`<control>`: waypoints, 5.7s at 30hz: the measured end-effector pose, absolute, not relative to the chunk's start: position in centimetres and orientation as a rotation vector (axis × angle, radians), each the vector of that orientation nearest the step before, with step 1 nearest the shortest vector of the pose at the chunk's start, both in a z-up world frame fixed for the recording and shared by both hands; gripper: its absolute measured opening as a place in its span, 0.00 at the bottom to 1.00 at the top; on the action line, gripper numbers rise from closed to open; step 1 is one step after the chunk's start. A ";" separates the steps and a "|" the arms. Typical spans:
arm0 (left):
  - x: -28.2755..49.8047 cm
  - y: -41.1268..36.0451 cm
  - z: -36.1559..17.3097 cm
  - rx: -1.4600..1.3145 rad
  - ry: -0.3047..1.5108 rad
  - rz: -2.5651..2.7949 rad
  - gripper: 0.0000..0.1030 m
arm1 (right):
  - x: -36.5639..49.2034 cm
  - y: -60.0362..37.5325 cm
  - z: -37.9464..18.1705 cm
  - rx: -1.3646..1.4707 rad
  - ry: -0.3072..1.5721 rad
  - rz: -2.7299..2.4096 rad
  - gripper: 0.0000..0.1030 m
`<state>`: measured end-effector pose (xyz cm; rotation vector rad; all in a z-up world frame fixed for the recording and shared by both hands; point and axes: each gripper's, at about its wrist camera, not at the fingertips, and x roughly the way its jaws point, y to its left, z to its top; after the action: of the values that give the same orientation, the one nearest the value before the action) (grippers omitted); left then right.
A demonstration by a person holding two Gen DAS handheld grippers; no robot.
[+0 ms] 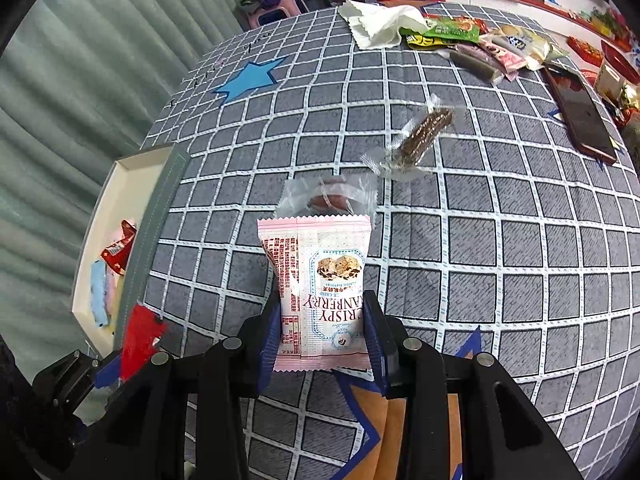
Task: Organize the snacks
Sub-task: 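Carry the red bar and cranberry pack toward the tray with both tools, then open both tools to drop the red bar and cranberry pack into the tray, then move both tools back over the clear-wrapped candy and jerky stick, then lower the left tool onto the clear-wrapped red candy while the right tool hovers over the jerky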
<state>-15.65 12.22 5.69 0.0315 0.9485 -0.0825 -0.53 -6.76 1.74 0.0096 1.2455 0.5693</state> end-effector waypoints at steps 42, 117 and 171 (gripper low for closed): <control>-17.6 28.2 6.7 -0.195 0.853 0.182 0.21 | -3.9 11.1 4.3 -0.186 1.220 0.807 0.39; -11.4 10.6 -1.0 -0.024 0.915 0.063 0.99 | 12.5 -8.1 -2.3 0.157 1.241 0.175 0.99; -4.7 3.4 4.3 0.385 0.848 -0.182 1.00 | -2.7 -19.4 -3.6 -0.074 0.975 0.214 1.00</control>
<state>-4.70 3.44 4.29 0.3847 0.8478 -0.1823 -2.71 -19.37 -3.61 -0.0742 0.9747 0.2140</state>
